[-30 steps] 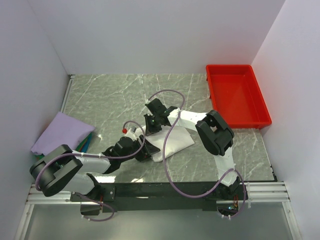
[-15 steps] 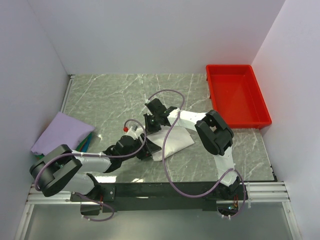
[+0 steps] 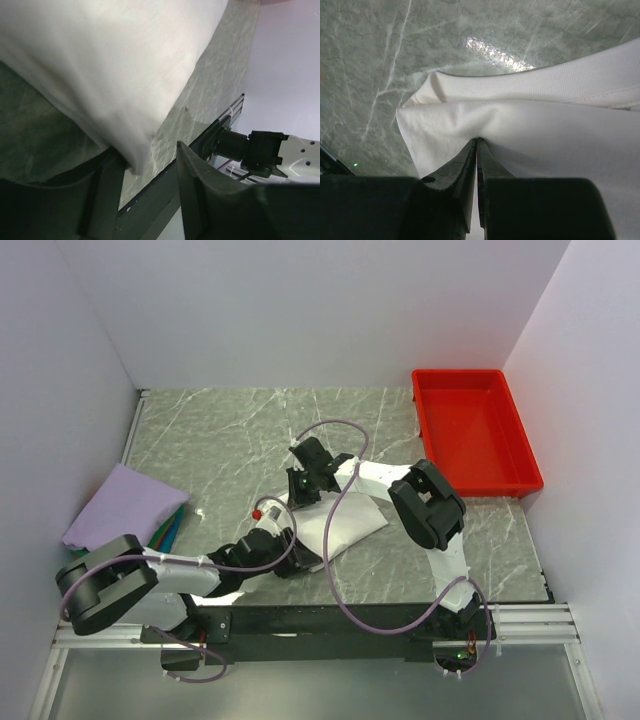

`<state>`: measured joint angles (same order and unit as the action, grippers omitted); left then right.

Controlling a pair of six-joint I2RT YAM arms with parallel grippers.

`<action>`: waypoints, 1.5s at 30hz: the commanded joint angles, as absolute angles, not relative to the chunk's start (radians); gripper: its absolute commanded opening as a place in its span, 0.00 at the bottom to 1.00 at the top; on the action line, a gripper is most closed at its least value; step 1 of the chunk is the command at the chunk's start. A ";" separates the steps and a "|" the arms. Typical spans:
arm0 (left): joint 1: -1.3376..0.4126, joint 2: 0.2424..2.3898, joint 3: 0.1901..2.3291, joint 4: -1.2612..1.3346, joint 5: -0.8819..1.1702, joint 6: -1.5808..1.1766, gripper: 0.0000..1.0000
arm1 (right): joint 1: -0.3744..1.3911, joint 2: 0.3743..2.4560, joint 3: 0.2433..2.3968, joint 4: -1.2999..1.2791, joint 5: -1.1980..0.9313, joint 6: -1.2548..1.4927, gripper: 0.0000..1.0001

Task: Fold and stack the t-shirts
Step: Fold the tshirt

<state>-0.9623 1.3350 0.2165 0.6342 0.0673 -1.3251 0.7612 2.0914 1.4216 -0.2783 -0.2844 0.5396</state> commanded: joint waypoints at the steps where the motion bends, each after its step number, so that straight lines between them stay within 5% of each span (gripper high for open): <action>1: -1.002 1.270 0.206 0.526 0.080 -1.351 0.46 | 0.765 2.181 1.405 -0.318 -0.229 0.532 0.11; 9: -1.006 1.207 0.242 0.344 0.055 -1.325 0.28 | 0.764 2.188 1.404 -0.304 -0.252 0.546 0.11; 13: -1.005 1.074 0.310 0.049 0.031 -1.283 0.22 | 0.764 2.180 1.405 -0.311 -0.249 0.538 0.11; 19: -1.005 0.904 0.449 -0.254 0.002 -1.203 0.22 | 0.761 2.175 1.408 -0.311 -0.262 0.534 0.11; 30: -1.003 1.075 0.555 -0.146 -0.055 -1.181 0.15 | 0.759 2.168 1.402 -0.302 -0.275 0.537 0.11; 37: -0.976 1.238 0.388 0.087 -0.029 -1.242 0.04 | 0.755 2.168 1.396 -0.288 -0.291 0.535 0.11; 45: -0.979 1.249 0.344 0.080 -0.025 -1.255 0.05 | 0.742 2.142 1.381 -0.282 -0.287 0.532 0.11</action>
